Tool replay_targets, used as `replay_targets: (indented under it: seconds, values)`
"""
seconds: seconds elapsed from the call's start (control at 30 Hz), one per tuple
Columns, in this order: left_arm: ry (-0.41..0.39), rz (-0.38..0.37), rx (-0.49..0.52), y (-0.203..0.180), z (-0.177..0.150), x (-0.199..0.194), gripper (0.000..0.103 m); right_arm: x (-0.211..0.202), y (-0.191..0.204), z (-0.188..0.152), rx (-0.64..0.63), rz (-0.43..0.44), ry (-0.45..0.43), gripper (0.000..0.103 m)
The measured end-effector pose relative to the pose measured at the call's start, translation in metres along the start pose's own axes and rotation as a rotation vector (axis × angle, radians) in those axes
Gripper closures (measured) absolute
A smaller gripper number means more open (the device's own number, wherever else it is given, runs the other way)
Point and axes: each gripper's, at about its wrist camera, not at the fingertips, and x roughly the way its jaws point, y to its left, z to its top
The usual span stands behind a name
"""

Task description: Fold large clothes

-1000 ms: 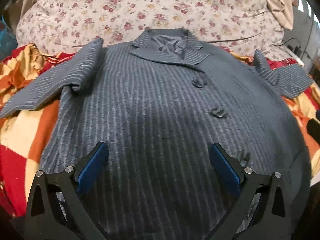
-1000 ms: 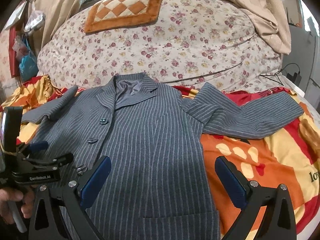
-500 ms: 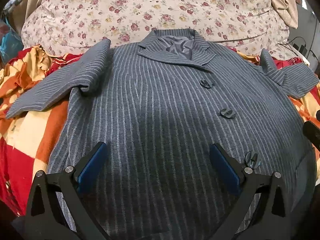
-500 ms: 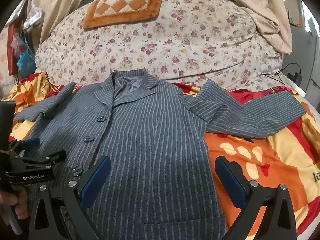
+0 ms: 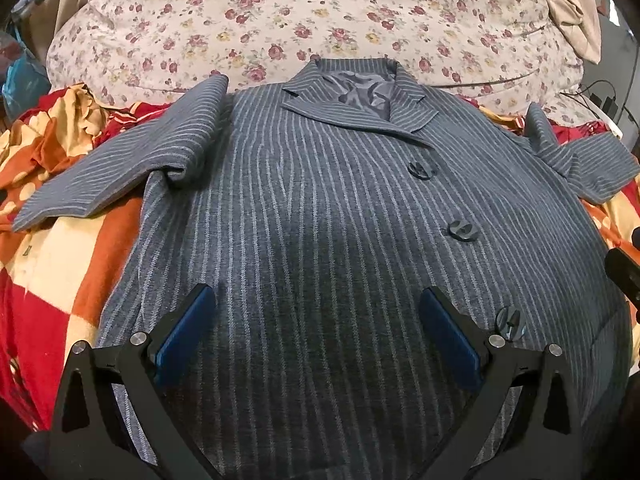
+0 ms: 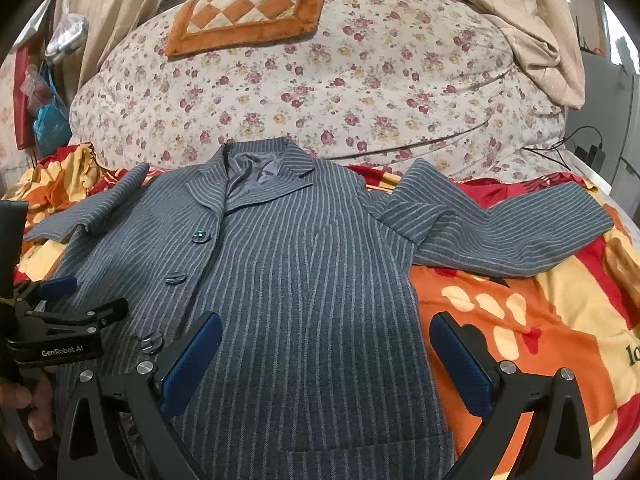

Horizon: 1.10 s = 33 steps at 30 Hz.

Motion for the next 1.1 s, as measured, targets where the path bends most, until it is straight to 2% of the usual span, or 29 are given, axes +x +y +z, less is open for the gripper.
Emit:
replay_targets:
  seconds: [1.1]
  values:
    - [0.019,-0.015,-0.008,0.004,-0.002,0.008,0.0,0.001,-0.009,-0.001,0.01,-0.027,0.026,0.0]
